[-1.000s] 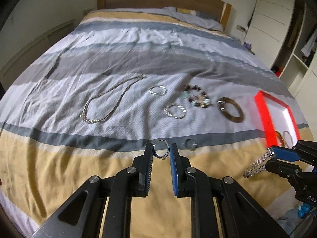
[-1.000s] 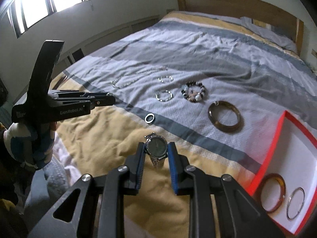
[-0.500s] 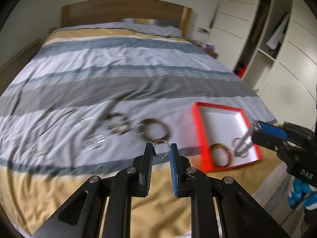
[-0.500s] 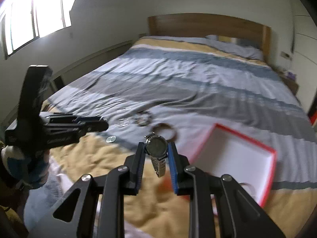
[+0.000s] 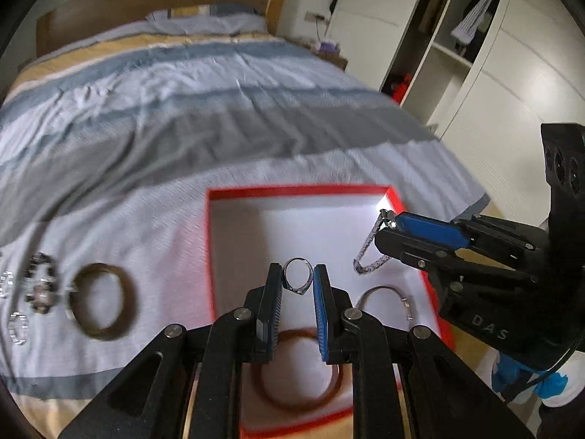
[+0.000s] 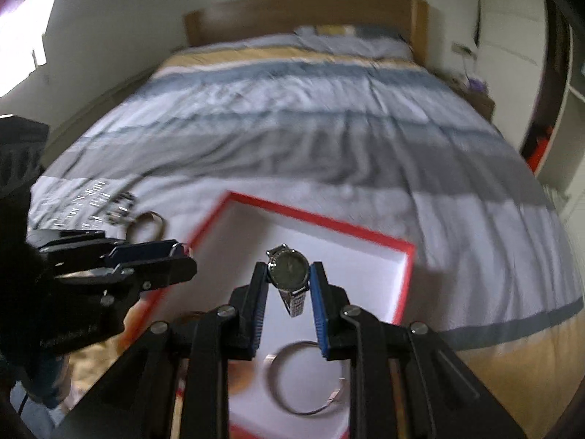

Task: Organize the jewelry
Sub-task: 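Carry the ring and watch into the red box and release both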

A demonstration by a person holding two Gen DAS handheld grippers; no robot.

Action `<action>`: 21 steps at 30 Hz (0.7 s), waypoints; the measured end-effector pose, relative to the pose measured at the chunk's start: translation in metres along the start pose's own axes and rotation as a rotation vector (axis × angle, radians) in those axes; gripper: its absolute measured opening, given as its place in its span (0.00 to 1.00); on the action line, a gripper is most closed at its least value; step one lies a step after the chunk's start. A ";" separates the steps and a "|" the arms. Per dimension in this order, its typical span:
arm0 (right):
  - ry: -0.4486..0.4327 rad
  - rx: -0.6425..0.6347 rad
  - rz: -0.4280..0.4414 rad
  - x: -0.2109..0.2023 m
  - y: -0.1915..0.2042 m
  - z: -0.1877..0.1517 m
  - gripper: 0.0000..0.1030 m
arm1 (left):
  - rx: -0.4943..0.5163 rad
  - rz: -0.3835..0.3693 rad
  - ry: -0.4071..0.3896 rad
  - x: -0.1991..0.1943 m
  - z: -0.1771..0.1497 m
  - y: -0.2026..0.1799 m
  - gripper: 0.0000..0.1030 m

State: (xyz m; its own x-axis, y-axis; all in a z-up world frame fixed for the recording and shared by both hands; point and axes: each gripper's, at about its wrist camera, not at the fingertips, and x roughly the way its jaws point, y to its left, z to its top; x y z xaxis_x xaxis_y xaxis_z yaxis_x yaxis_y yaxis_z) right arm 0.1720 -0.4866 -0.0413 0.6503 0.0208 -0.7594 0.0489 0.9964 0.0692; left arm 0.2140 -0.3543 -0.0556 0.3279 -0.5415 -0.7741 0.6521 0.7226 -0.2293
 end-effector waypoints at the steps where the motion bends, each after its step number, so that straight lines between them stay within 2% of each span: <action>1: 0.013 0.005 -0.006 0.006 -0.004 -0.003 0.21 | -0.001 0.004 0.009 0.007 -0.001 0.000 0.16; 8: 0.117 0.036 -0.045 0.048 -0.032 -0.023 0.21 | -0.024 0.067 0.075 0.049 -0.014 0.014 0.16; 16: 0.153 -0.033 -0.062 0.057 -0.024 -0.020 0.22 | 0.031 0.119 0.079 0.058 -0.015 0.010 0.18; 21: 0.157 -0.019 -0.072 0.056 -0.028 -0.020 0.22 | 0.054 0.119 0.082 0.058 -0.016 0.009 0.22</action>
State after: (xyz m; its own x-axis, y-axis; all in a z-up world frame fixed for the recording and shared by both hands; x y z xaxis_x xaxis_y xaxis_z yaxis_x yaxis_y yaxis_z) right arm 0.1916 -0.5113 -0.0982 0.5196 -0.0396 -0.8535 0.0753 0.9972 -0.0003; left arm 0.2278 -0.3727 -0.1116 0.3494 -0.4154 -0.8399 0.6484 0.7543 -0.1033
